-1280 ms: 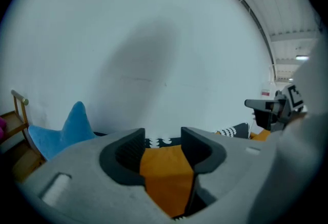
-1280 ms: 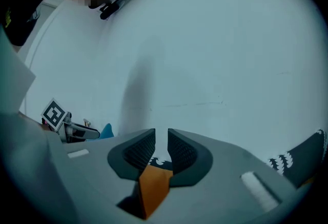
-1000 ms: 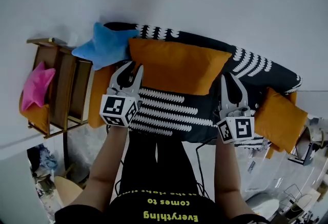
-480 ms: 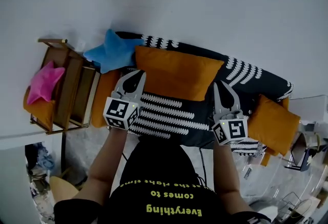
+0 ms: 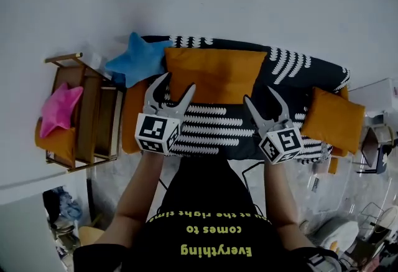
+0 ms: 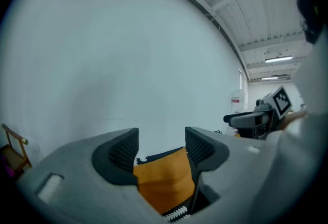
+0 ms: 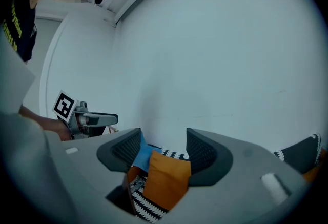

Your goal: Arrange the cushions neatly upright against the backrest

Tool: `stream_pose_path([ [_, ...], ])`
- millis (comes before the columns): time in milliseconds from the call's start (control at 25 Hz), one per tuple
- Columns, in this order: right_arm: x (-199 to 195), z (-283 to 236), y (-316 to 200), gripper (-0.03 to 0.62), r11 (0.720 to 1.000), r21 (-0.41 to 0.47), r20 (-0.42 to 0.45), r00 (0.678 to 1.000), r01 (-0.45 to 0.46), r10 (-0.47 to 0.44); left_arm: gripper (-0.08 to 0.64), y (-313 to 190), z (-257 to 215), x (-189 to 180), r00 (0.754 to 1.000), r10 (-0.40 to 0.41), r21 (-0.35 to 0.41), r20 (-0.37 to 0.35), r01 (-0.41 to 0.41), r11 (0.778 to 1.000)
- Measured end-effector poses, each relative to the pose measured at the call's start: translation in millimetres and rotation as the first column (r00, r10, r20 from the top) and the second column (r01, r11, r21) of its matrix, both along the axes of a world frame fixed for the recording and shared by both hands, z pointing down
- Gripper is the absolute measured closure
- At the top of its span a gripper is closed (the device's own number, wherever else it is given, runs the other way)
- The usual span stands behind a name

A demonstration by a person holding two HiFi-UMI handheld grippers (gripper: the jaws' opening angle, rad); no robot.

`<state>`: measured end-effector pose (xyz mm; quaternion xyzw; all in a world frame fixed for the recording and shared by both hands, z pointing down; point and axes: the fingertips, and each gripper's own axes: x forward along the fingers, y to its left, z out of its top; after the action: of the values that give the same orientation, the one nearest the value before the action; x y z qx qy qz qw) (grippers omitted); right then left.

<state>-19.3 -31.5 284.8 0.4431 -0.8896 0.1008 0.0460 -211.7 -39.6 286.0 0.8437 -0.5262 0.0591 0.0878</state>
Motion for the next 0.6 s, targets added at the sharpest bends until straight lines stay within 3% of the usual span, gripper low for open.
stream_pose_path([
  [280, 6, -7, 33, 0.159, 1.000, 0.008, 0.002, 1.000, -0.026, 0.026, 0.198, 19, -1, 12, 0.999, 0.047, -0.006, -0.013, -0.047, 0.999],
  [600, 57, -12, 62, 0.117, 0.998, 0.046, 0.013, 0.999, -0.039, 0.038, 0.170, 51, -4, 62, 0.999, 0.027, 0.011, 0.036, -0.027, 1.000],
])
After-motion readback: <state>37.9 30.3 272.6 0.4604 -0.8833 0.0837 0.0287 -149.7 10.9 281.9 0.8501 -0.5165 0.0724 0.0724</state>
